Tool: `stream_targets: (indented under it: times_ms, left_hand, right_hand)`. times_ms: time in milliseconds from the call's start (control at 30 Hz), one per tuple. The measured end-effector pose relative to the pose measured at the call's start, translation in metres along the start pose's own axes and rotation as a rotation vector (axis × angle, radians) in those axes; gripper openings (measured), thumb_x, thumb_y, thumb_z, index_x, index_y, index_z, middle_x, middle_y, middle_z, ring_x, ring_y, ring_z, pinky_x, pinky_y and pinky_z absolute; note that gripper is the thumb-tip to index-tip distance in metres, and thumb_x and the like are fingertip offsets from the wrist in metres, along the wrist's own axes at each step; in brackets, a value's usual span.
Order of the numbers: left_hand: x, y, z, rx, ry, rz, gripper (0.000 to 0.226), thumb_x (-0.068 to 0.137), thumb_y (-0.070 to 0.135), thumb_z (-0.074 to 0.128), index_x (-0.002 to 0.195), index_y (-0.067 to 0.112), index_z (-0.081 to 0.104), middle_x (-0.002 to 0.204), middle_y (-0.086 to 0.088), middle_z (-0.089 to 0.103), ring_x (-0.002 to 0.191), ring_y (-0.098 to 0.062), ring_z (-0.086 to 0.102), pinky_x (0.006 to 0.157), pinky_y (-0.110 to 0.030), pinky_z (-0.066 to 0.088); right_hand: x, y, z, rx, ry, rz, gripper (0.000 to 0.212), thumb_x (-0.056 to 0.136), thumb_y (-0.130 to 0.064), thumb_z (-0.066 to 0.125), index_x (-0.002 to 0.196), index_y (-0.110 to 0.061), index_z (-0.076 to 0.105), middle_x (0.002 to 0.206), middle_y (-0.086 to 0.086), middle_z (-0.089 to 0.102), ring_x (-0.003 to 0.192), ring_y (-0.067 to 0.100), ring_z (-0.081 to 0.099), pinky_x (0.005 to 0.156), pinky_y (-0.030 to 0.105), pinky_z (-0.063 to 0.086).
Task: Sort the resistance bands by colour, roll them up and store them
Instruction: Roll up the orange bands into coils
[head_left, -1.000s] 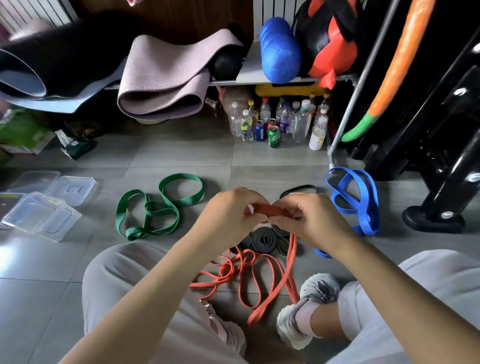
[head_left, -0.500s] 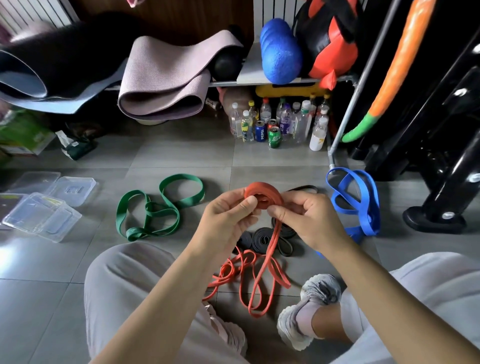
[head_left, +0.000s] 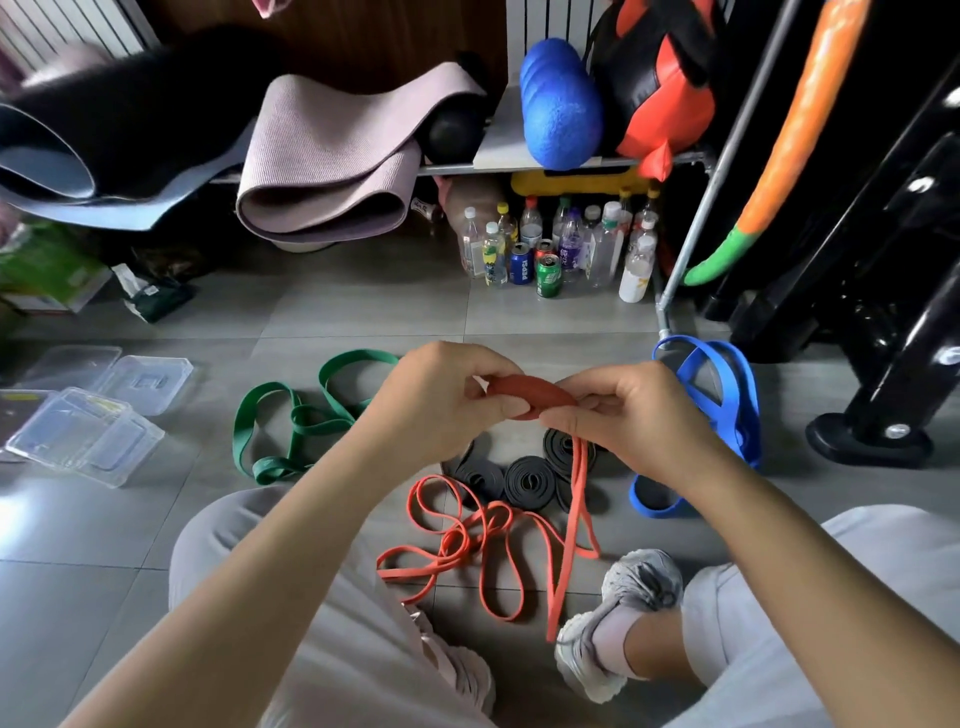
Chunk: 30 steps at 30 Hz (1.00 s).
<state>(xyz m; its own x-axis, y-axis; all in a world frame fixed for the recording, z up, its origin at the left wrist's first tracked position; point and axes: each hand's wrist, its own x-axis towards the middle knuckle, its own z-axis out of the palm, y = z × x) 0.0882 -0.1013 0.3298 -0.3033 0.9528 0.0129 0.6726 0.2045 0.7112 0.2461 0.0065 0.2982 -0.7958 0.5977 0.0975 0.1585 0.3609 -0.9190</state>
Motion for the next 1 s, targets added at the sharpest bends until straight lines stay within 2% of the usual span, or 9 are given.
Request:
stream_targets:
  times_ms: [100,167,267,367,500,633,767,900,1000]
  left_hand:
    - [-0.001,-0.012,0.009,-0.333,0.069,-0.074,0.020,0.076,0.015,0.075,0.085,0.033,0.072,0.073,-0.006,0.073,0.065,-0.042,0.061,0.063,-0.050,0.053]
    - [-0.003,-0.015,0.019,-0.484,0.095,-0.113,0.015,0.076,0.015,0.075,0.085,0.027,0.072,0.066,-0.005,0.070,0.059,-0.032,0.051,0.052,-0.037,0.042]
    - [-0.008,-0.013,0.032,-0.710,0.068,-0.155,0.011,0.078,0.013,0.071,0.088,0.015,0.070,0.068,-0.004,0.067,0.060,-0.017,0.057,0.047,-0.022,0.038]
    - [-0.007,-0.016,0.033,-0.429,0.071,-0.103,0.016,0.079,0.011,0.072,0.089,0.022,0.066,0.081,0.004,0.068,0.065,-0.015,0.062,0.054,-0.025,0.047]
    - [-0.002,-0.014,0.018,0.002,-0.002,0.036,0.016,0.080,0.019,0.071,0.091,0.031,0.070,0.086,0.014,0.067,0.077,-0.011,0.060,0.078,-0.034,0.051]
    - [0.001,-0.013,0.017,0.108,0.009,0.063,0.015,0.084,0.019,0.066,0.097,0.023,0.071,0.089,0.009,0.069,0.082,-0.010,0.062,0.081,-0.036,0.051]
    - [-0.001,-0.021,0.023,-0.153,0.109,0.017,0.017,0.077,0.025,0.065,0.093,0.021,0.070,0.086,0.004,0.072,0.080,-0.015,0.068,0.079,-0.040,0.055]
    - [-0.005,-0.020,0.032,-0.442,0.223,-0.028,0.021,0.084,0.004,0.065,0.085,0.025,0.066,0.067,0.015,0.070,0.063,0.001,0.062,0.058,-0.014,0.047]
    - [-0.008,-0.017,0.042,-0.766,0.248,-0.157,0.013,0.088,0.006,0.059,0.093,0.015,0.068,0.078,0.003,0.072,0.073,-0.009,0.064,0.056,-0.018,0.046]
  right_hand:
    - [-0.002,0.001,0.002,0.169,0.030,-0.004,0.019,0.066,-0.024,0.075,0.073,-0.042,0.070,0.073,-0.014,0.073,0.070,0.004,0.067,0.071,0.022,0.054]
    - [-0.003,0.002,0.006,0.252,0.062,-0.038,0.020,0.064,-0.027,0.072,0.081,-0.036,0.070,0.077,-0.015,0.073,0.076,0.004,0.069,0.074,0.019,0.053]
    - [-0.004,0.006,0.012,0.237,0.122,-0.061,0.017,0.071,-0.025,0.073,0.083,-0.036,0.070,0.077,-0.013,0.073,0.076,0.009,0.070,0.075,0.027,0.056]
    - [-0.005,0.013,0.012,0.078,0.112,-0.033,0.023,0.077,-0.018,0.075,0.085,-0.040,0.073,0.077,-0.007,0.074,0.072,0.014,0.070,0.072,0.041,0.057]
    - [-0.002,0.018,0.011,-0.195,0.030,-0.087,0.012,0.079,-0.021,0.074,0.090,-0.024,0.075,0.074,-0.014,0.071,0.070,0.004,0.067,0.069,0.040,0.056]
    - [0.000,0.018,0.014,-0.057,0.036,-0.025,0.013,0.076,-0.022,0.076,0.088,-0.028,0.072,0.082,-0.006,0.074,0.078,0.010,0.070,0.077,0.043,0.056]
    - [-0.003,0.024,0.016,0.084,0.052,0.025,0.023,0.072,-0.015,0.078,0.080,-0.034,0.069,0.081,-0.004,0.074,0.078,0.013,0.070,0.080,0.039,0.056]
    - [-0.005,0.024,0.022,0.241,0.128,0.066,0.020,0.069,-0.017,0.076,0.079,-0.033,0.069,0.074,-0.012,0.073,0.070,0.004,0.066,0.070,0.019,0.053]
    - [-0.005,0.021,0.026,0.316,0.166,0.059,0.021,0.074,-0.012,0.073,0.083,-0.030,0.070,0.076,-0.017,0.072,0.074,-0.001,0.067,0.066,0.010,0.048]
